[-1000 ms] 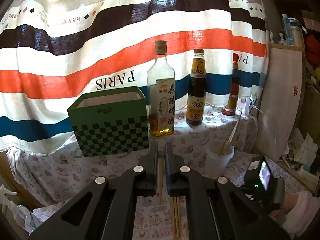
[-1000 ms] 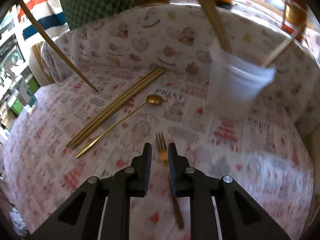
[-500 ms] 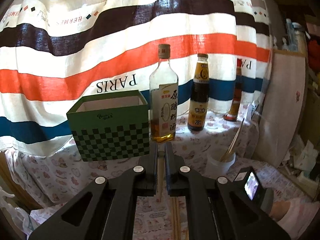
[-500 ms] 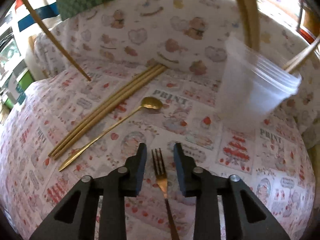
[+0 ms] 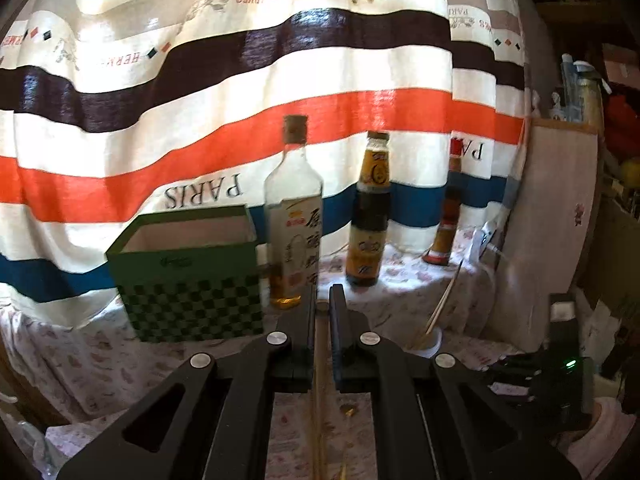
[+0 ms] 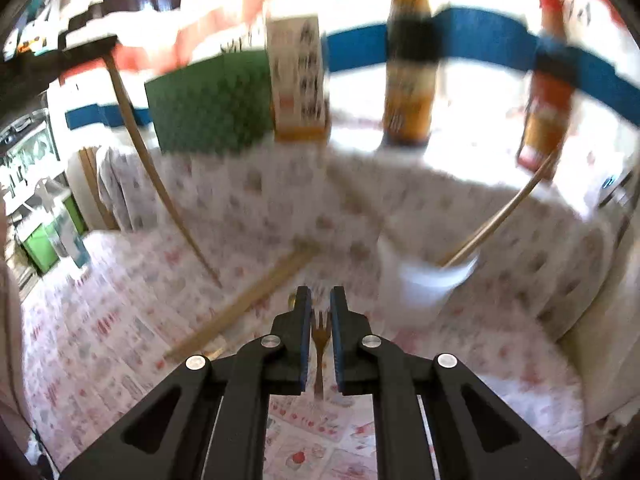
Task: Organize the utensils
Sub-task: 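Lift the fork and chopstick and carry both over the white cup, then open both tools to drop the fork and chopstick into the white cup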
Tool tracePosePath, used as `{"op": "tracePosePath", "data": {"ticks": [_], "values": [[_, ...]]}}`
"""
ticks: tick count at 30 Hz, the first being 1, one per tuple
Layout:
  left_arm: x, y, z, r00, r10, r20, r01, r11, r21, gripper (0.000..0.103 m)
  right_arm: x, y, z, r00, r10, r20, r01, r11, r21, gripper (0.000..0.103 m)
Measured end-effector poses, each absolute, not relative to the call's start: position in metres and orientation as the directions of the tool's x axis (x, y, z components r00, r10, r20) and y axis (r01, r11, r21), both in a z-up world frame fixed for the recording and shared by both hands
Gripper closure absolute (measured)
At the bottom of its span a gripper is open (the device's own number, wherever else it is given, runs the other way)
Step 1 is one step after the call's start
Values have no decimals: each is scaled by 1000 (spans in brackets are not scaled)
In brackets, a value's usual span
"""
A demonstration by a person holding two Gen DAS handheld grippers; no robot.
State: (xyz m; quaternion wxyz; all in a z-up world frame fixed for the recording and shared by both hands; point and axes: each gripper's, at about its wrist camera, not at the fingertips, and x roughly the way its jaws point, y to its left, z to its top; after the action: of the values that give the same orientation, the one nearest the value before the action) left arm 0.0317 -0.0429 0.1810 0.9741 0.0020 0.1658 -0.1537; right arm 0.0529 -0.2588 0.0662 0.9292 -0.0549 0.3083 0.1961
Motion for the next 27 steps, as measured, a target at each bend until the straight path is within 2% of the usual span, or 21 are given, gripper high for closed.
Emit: {"op": "tracePosePath", "data": {"ticks": [10, 17, 21, 27], "values": [[73, -82, 221, 893, -371, -256, 357, 929, -100, 97, 79, -288, 146, 854, 295, -429, -305, 951, 46, 93], [109, -102, 242, 874, -453, -174, 423, 887, -183, 97, 107, -309, 149, 906, 244, -346, -228, 970, 87, 93], [124, -113, 234, 859, -484, -167, 453, 870, -192, 97, 127, -321, 136, 894, 255, -367, -221, 966, 132, 93], [151, -128, 180, 818, -506, -272, 450, 859, -244, 97, 157, -337, 107, 827, 281, -488, -223, 959, 173, 93]]}}
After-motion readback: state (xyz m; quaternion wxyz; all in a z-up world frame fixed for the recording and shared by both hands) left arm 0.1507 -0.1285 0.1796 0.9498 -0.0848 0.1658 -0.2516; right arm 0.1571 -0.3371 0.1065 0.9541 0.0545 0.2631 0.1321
